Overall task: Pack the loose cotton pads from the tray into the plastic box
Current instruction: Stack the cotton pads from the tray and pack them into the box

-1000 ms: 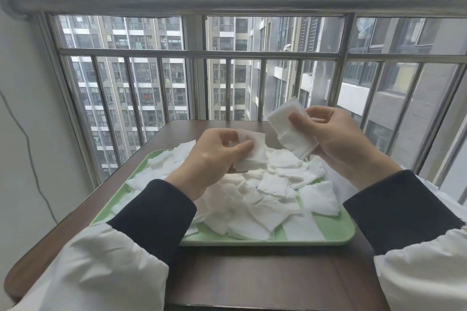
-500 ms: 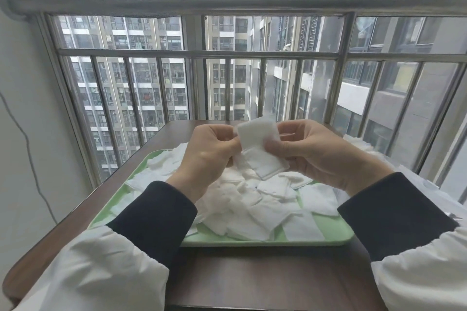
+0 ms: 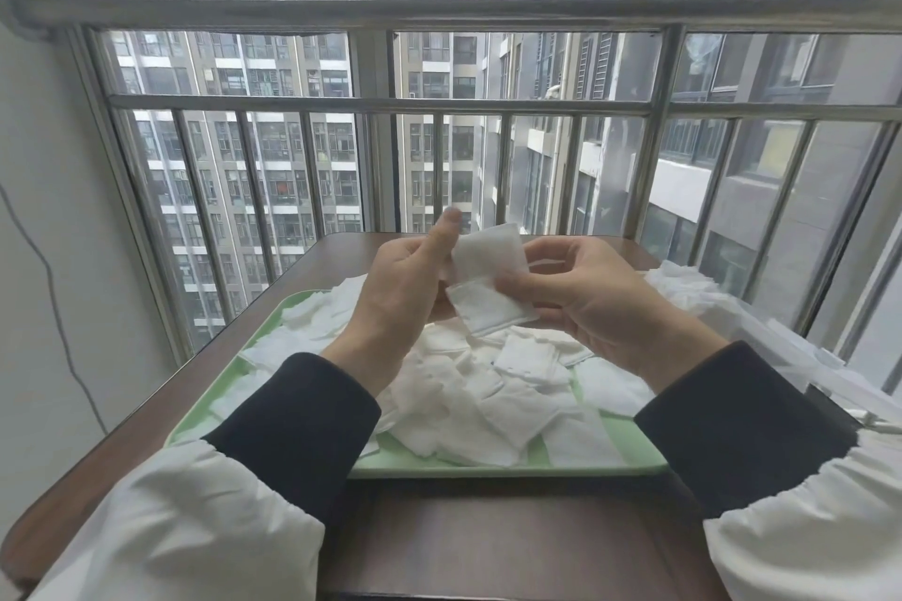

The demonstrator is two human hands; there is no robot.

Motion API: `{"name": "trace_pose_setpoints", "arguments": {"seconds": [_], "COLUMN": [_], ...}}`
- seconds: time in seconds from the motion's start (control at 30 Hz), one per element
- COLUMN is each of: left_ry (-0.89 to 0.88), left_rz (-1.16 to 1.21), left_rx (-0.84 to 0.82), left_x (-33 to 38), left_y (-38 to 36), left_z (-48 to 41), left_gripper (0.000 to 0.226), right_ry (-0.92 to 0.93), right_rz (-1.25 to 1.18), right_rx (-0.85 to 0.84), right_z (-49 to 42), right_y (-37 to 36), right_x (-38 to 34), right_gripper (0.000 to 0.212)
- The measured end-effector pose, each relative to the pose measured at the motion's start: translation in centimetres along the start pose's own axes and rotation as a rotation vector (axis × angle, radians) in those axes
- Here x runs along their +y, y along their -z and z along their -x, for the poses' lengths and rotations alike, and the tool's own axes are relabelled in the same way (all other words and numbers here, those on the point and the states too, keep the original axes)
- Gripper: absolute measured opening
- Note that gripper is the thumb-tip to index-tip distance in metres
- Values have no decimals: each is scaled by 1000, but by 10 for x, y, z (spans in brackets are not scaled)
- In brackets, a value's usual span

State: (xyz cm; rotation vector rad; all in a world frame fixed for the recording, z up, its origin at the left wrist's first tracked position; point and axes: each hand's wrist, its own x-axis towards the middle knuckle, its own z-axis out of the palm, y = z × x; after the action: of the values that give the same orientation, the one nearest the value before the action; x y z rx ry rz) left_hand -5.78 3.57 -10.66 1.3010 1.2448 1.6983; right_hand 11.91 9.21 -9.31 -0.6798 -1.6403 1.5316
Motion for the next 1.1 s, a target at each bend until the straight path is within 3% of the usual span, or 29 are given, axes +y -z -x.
{"name": "trace_pose_setpoints", "arguments": {"seconds": [0.1, 0.17, 0.3, 0.4, 0.5, 0.63, 0.73, 0.93, 1.1], "left_ry": [-54, -64, -33, -55, -77, -86, -125, -108, -103], "left_rz": [-89, -96, 30, 67, -14, -91, -180, -204, -207], "left_rx": [-69, -32, 84, 156, 166, 85, 4, -165, -249], "left_x": [-4, -8, -10, -8, -11, -11, -11, -11, -13], "left_y": [0, 1, 8, 12, 12, 10, 5, -1, -1], "left_z": [3, 1, -5, -8, -8, -5, -4, -2, -1], "left_gripper": [37, 19, 7, 9, 22, 33, 36, 46, 42], "right_ry": [35, 42, 10, -1, 83, 204, 232, 333, 319], "right_rz": [94, 130, 169, 207, 74, -187, -44, 447, 529], "right_rx": [23, 19, -5, 87, 192, 70, -24, 83, 101], "right_z": [1, 1, 3, 4, 4, 7, 8, 8, 6], "right_y": [-2, -4, -3, 3, 12, 14, 6, 2, 3], "right_x": [3, 3, 1, -4, -12, -20, -18, -16, -14], "right_gripper": [40, 40, 49, 42, 36, 37, 39, 48, 53]}}
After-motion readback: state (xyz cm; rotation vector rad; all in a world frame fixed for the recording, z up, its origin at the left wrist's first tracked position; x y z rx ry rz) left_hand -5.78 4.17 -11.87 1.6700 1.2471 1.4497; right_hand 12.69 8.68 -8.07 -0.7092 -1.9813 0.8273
